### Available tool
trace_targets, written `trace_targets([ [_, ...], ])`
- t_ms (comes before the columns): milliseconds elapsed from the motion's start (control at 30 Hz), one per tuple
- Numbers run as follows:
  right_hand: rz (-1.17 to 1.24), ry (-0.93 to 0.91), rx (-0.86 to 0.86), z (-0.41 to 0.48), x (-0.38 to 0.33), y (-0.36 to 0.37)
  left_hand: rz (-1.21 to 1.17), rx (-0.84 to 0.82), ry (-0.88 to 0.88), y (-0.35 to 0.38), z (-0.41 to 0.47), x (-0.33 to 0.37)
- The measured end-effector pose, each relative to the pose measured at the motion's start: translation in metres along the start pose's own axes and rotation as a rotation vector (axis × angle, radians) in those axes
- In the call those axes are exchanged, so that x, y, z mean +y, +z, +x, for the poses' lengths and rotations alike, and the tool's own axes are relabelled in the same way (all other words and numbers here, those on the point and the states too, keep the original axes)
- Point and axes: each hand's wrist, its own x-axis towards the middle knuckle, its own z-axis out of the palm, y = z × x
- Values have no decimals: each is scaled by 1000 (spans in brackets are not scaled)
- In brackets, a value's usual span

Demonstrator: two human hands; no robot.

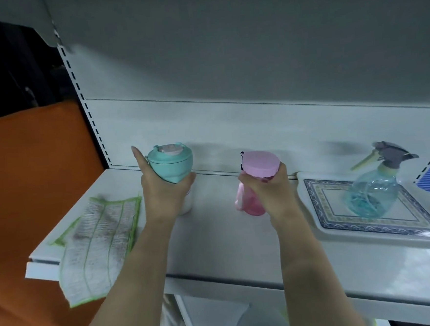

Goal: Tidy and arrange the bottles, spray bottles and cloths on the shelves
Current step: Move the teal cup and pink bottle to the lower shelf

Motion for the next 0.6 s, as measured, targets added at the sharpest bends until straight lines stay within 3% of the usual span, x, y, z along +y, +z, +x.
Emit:
trace_targets([
  [300, 52, -95, -1, -39, -26, 4, 8, 3, 124, -42, -23, 43],
  [600, 86, -117, 57, -143, -31, 29, -111, -180, 179, -108, -68, 49],
])
